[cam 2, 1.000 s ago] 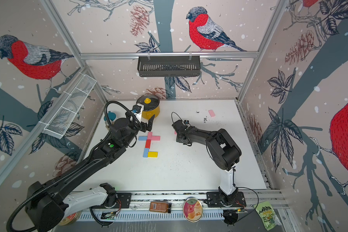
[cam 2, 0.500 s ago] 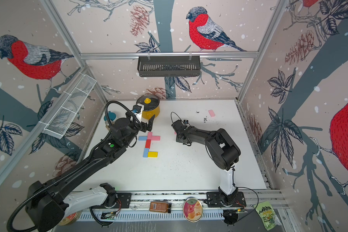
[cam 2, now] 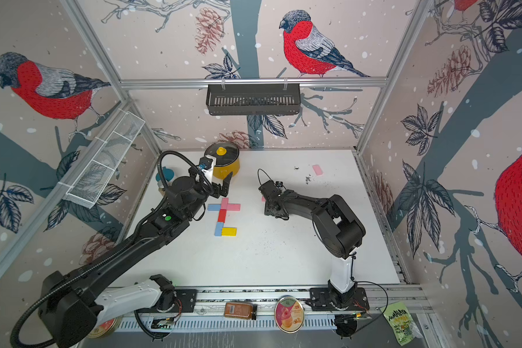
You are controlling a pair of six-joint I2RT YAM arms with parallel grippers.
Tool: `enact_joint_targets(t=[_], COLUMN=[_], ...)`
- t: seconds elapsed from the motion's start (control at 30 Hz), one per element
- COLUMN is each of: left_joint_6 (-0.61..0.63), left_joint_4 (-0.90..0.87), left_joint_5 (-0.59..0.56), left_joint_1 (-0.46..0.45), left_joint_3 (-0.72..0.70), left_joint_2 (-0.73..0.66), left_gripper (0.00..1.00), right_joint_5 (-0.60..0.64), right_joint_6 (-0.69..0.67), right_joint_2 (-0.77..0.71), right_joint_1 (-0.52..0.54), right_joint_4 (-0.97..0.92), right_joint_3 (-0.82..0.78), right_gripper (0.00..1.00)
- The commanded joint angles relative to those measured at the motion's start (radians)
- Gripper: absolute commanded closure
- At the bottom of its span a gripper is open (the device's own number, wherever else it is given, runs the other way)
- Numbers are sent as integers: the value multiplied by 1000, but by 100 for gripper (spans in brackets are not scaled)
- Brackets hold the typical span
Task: Assemble the letter t with building blocks
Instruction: Adjust the building block at the center of the board.
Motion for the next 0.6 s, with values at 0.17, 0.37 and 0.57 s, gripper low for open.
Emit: enact_joint_targets(t=[0.17, 0.37, 0.57], left_joint_6=[10, 9, 8], left_joint_4=[30, 30, 31], left_joint_5=[5, 7, 10], left_joint_1=[-1, -2, -1], left_joint_3=[6, 7, 6], left_joint_2=[-2, -3, -5], left_gripper=[2, 3, 2], right_joint_5=[-38, -37, -160], right_joint_6=[-33, -63, -97], right_joint_2=[-165, -324, -457], right_joint_1=[0, -45, -218], right_joint_4=[-2, -25, 23], right_joint_3=[-27, -80, -213], right_gripper=[22, 20, 30])
